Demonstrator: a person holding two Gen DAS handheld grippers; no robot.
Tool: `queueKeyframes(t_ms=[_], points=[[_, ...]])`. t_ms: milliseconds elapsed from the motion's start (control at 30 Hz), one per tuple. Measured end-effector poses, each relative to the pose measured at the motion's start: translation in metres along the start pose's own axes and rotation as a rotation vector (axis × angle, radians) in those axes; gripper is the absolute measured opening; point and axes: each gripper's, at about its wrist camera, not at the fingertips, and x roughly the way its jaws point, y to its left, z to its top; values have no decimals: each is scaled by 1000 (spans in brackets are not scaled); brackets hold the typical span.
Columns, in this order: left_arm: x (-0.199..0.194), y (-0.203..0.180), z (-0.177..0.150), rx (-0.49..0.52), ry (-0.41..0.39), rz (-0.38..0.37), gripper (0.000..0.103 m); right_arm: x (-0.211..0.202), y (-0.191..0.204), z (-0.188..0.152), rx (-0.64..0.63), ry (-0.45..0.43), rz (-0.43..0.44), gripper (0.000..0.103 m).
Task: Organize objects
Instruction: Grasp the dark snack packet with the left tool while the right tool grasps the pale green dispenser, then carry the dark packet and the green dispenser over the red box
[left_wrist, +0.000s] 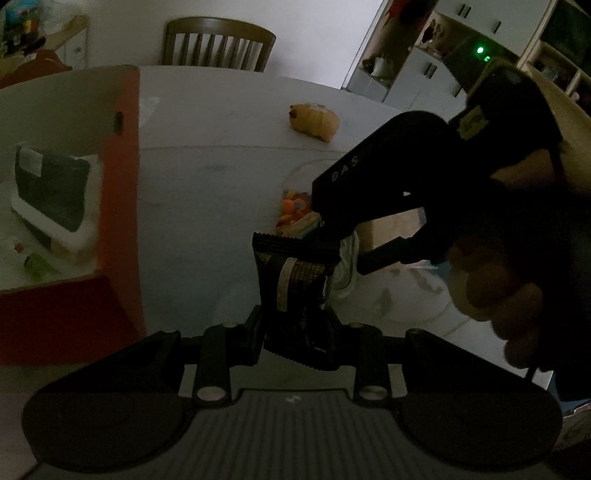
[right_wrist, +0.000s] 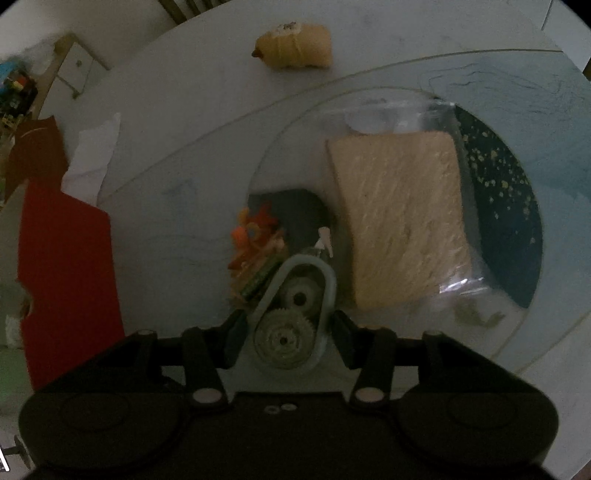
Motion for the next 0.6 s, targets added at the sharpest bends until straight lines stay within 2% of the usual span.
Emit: queueKeyframes(t_ms=[333, 600], points=[[-12, 15, -4, 27, 15, -19, 31, 15, 21, -11, -55, -14, -82, 53], [-24, 16, -3, 62, 13, -41, 31, 6, 18, -23, -91, -31, -58, 51]])
